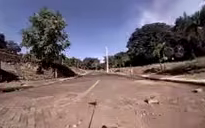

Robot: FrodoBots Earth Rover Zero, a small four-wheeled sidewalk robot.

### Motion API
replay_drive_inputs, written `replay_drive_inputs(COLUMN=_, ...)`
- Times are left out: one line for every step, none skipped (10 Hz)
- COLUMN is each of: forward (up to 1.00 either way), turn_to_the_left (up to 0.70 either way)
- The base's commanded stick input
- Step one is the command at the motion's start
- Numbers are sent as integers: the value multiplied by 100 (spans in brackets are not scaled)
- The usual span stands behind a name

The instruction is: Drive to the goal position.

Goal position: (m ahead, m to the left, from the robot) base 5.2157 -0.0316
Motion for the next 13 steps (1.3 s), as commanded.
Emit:
replay_drive_inputs(forward=100, turn_to_the_left=0)
replay_drive_inputs(forward=100, turn_to_the_left=0)
replay_drive_inputs(forward=100, turn_to_the_left=0)
replay_drive_inputs(forward=100, turn_to_the_left=0)
replay_drive_inputs(forward=100, turn_to_the_left=0)
replay_drive_inputs(forward=100, turn_to_the_left=0)
replay_drive_inputs(forward=100, turn_to_the_left=0)
replay_drive_inputs(forward=100, turn_to_the_left=0)
replay_drive_inputs(forward=100, turn_to_the_left=0)
replay_drive_inputs(forward=100, turn_to_the_left=0)
replay_drive_inputs(forward=100, turn_to_the_left=0)
replay_drive_inputs(forward=100, turn_to_the_left=0)
replay_drive_inputs(forward=100, turn_to_the_left=0)
